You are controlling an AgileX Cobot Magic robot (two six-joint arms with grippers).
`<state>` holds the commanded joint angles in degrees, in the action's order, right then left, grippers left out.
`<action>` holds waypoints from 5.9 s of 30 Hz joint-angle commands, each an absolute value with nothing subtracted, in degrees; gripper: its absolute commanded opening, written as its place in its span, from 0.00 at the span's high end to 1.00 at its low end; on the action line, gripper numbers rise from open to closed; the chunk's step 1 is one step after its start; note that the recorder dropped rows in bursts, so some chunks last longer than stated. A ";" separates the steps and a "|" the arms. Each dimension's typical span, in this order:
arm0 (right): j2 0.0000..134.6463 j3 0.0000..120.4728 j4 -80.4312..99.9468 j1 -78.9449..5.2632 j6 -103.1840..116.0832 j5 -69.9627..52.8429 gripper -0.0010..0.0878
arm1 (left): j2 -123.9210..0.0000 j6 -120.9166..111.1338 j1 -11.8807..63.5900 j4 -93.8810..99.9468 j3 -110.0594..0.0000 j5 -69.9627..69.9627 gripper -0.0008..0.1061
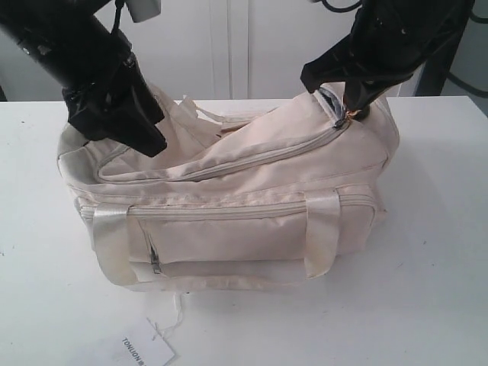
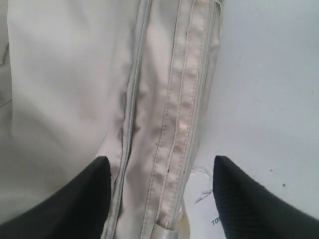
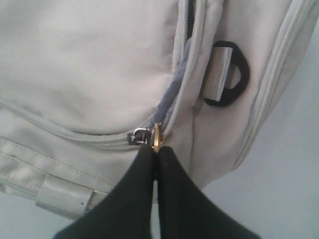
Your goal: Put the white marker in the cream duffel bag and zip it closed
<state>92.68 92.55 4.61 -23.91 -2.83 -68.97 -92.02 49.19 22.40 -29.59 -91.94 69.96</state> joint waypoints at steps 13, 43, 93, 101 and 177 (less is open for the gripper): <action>92.68 92.55 4.61 -23.91 -2.83 -69.35 0.99 | -91.13 47.92 23.57 -30.62 -91.94 69.96 0.99; 92.68 92.55 4.45 -23.91 -2.34 -69.96 0.99 | -85.96 26.83 56.16 9.45 -65.27 14.17 0.75; 95.18 92.55 12.45 -23.91 3.40 -51.65 0.99 | -94.96 30.03 56.16 9.50 -65.27 16.38 0.99; 94.83 92.55 18.37 -23.91 7.66 -47.21 0.99 | -94.96 30.18 56.16 9.50 -65.27 17.79 0.99; 98.77 92.55 3.15 -23.91 10.50 -47.12 0.64 | -94.96 36.23 56.16 8.90 -65.27 8.52 0.90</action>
<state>98.77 92.55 3.15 -23.91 10.50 -47.12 -94.96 36.23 56.16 8.90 -65.27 8.52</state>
